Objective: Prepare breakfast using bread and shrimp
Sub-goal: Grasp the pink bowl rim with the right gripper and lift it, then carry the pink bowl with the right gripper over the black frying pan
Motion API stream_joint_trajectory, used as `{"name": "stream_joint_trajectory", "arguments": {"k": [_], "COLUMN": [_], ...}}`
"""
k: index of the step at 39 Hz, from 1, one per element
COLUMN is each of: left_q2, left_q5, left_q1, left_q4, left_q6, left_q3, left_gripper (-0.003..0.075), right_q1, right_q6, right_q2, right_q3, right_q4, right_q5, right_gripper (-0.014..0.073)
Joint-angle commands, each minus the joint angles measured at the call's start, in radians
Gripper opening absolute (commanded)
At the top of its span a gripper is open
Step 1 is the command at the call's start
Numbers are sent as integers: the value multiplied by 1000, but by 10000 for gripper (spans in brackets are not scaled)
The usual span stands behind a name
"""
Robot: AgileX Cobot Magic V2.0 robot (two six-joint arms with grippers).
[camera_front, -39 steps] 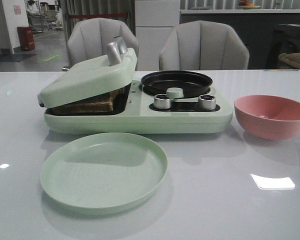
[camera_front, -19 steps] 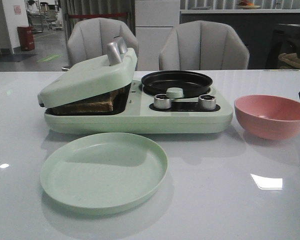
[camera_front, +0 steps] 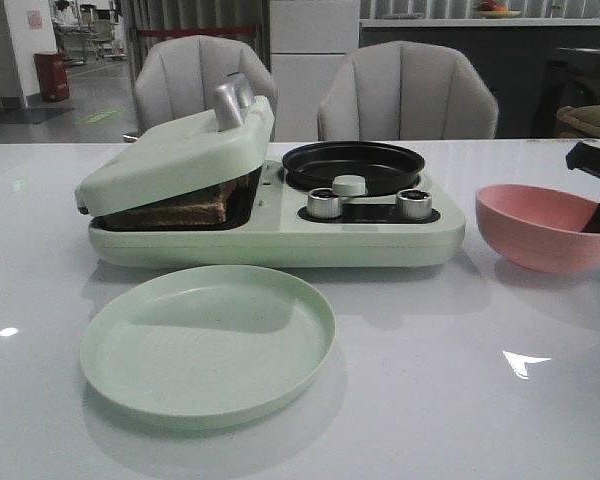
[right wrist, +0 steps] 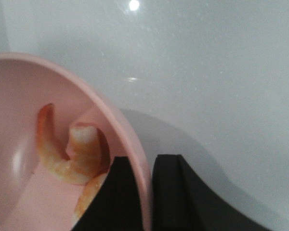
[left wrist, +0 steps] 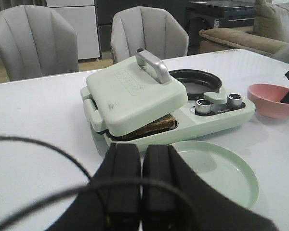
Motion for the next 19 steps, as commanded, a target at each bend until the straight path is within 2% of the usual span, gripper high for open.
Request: {"name": "stream_joint_trajectory", "arguments": {"k": [1,8,11,14,19], "left_q2": [12,12,12,12,12], "left_q5": [-75,-75,-75,-75,-75], "left_q1": [1,1,1,1,1], "left_q4": [-20,-20,-20,-20,-20], "left_q6": [-12,-12,-12,-12,-12], "left_q3": [-24,-24,-24,-24,-24], "left_gripper": [111,111,111,111,111], "right_q1": [-4,-4,-3,23,89], "right_q6": [-17,-24,-82,-131,-138], "right_q2": [-47,-49,-50,-50,-50], "right_q3": [-36,-78,-128,-195,-316], "right_q4": [81,182,194,199,199], "right_q5": [-43,-57,-17,19,28], "right_gripper": [141,141,141,141,141]}}
